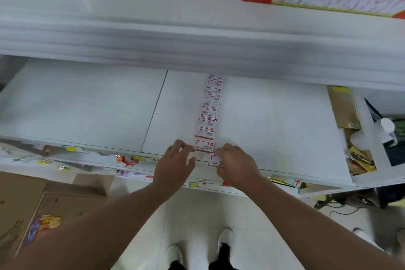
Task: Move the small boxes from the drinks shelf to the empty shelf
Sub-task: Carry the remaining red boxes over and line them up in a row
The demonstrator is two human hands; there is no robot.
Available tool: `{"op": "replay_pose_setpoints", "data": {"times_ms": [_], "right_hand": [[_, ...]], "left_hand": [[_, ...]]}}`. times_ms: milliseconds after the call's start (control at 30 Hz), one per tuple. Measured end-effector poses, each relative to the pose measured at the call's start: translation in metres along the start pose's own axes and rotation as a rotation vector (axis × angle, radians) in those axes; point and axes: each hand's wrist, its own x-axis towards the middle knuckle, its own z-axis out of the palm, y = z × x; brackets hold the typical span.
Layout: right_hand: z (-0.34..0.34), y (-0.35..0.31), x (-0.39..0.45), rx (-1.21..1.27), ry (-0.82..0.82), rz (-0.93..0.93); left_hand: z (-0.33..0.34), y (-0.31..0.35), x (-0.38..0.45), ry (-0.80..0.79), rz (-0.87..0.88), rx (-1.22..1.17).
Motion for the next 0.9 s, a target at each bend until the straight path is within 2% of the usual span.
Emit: {"op": "replay_pose_setpoints", "data": {"times_ms": [100, 300, 467, 600, 667, 767, 900], "right_hand": [[0.012, -0.023, 0.011, -0.030, 0.024, 0.010], [0.040, -0.043, 0.025, -0.076, 0.183, 0.053], [0.051, -0.046, 0.034, 0.040, 0.324, 0.076], [0.057, -0.048, 0.022, 0.275, 0.434, 0.136], [0.057, -0.054, 0.011, 0.497, 0.523, 0.210], [0.050, -0.066, 0.002, 0.916, 0.508, 0.313], [0.059, -0.073, 0.007, 1.143, 0.468, 0.374]], "left_hand": [[0.002, -0.017, -0.013, -0.003, -0.007, -0.054], [0.004, -0.051, -0.037, -0.039, -0.020, -0.155], [0.000, -0.068, -0.039, -0.055, 0.004, -0.220], [0.003, -0.064, -0.028, -0.041, -0.064, -0.399], [0.004, -0.051, -0.019, -0.004, -0.191, -0.583], [0.006, -0.027, -0.002, 0.023, -0.397, -0.847], [0.017, 0.006, 0.011, 0.006, -0.358, -0.906]]}}
